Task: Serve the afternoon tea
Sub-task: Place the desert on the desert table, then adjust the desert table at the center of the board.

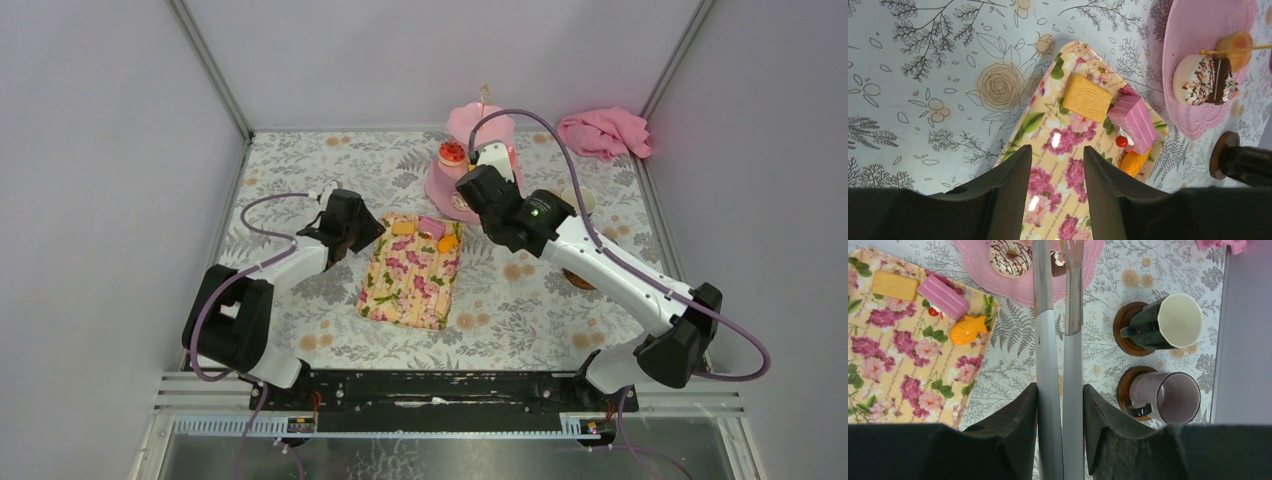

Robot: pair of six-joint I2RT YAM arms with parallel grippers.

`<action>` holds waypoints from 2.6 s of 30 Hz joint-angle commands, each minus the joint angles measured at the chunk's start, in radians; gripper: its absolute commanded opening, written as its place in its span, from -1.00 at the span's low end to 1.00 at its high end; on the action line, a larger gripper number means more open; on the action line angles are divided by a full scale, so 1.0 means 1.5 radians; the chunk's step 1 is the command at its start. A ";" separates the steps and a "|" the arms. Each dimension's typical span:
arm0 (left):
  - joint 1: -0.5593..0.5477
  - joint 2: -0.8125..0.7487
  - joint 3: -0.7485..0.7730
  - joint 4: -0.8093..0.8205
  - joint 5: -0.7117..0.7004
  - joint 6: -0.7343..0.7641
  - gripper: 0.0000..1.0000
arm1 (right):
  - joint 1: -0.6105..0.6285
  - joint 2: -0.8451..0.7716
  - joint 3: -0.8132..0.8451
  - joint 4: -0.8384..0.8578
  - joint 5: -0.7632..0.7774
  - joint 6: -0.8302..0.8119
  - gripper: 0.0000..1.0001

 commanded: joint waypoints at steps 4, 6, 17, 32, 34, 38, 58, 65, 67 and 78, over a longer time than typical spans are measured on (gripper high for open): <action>0.000 0.028 0.044 -0.018 -0.004 0.027 0.00 | 0.017 -0.053 -0.020 0.010 0.014 0.002 -0.23; 0.000 0.027 0.044 -0.018 -0.003 0.026 0.00 | 0.020 -0.058 -0.024 0.011 0.013 0.003 -0.24; -0.001 0.032 0.066 -0.024 0.001 0.029 0.00 | 0.050 -0.104 -0.048 -0.010 0.019 0.037 -0.24; -0.004 0.033 0.079 -0.025 0.006 0.039 -0.01 | 0.099 -0.133 -0.068 -0.040 0.019 0.087 -0.29; -0.003 0.036 0.084 -0.024 0.006 0.041 -0.01 | 0.106 -0.137 -0.077 -0.046 0.022 0.095 -0.29; -0.003 0.053 0.110 -0.022 0.007 0.043 0.00 | 0.123 -0.155 -0.107 -0.051 0.021 0.120 -0.30; -0.026 0.344 0.350 0.104 0.136 0.055 0.00 | 0.206 -0.179 -0.179 -0.038 0.029 0.244 -0.33; -0.027 0.427 0.421 0.120 0.129 0.052 0.00 | 0.227 -0.176 -0.169 -0.050 0.038 0.262 -0.33; -0.026 0.443 0.433 0.126 0.128 0.049 0.00 | 0.229 -0.178 -0.163 -0.054 0.042 0.264 -0.33; -0.026 0.520 0.507 0.126 0.134 0.038 0.00 | 0.235 -0.182 -0.162 -0.058 0.047 0.270 -0.33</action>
